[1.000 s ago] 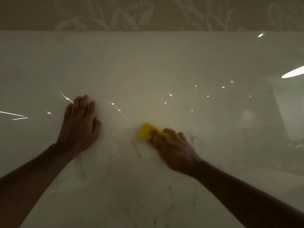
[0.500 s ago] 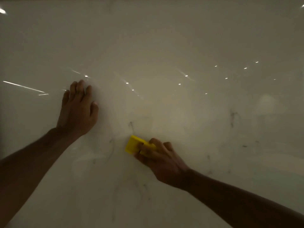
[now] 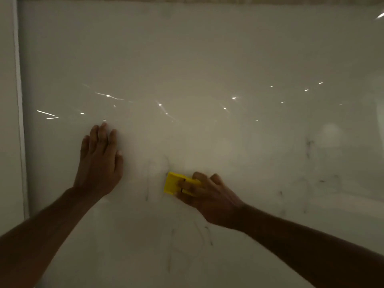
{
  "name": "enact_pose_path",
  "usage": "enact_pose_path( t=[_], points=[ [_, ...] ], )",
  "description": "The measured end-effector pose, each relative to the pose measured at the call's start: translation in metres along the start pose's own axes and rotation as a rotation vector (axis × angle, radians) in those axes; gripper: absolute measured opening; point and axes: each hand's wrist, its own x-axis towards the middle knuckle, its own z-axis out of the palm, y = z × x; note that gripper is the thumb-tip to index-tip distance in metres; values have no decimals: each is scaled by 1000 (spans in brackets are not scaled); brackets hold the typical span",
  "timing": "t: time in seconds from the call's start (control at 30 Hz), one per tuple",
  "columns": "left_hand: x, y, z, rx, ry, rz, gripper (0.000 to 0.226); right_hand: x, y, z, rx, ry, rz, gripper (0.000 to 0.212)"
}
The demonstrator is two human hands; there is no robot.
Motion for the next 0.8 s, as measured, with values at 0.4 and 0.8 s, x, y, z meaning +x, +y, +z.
enact_pose_path(
  t=[0.4,0.8],
  points=[
    [-7,-3,7,-12,32,28,63,49,-23,-1,61,150,423,60],
    [-22,-16,5,-15,23,105,63,108,-10,-24,0,169,652,60]
  ],
)
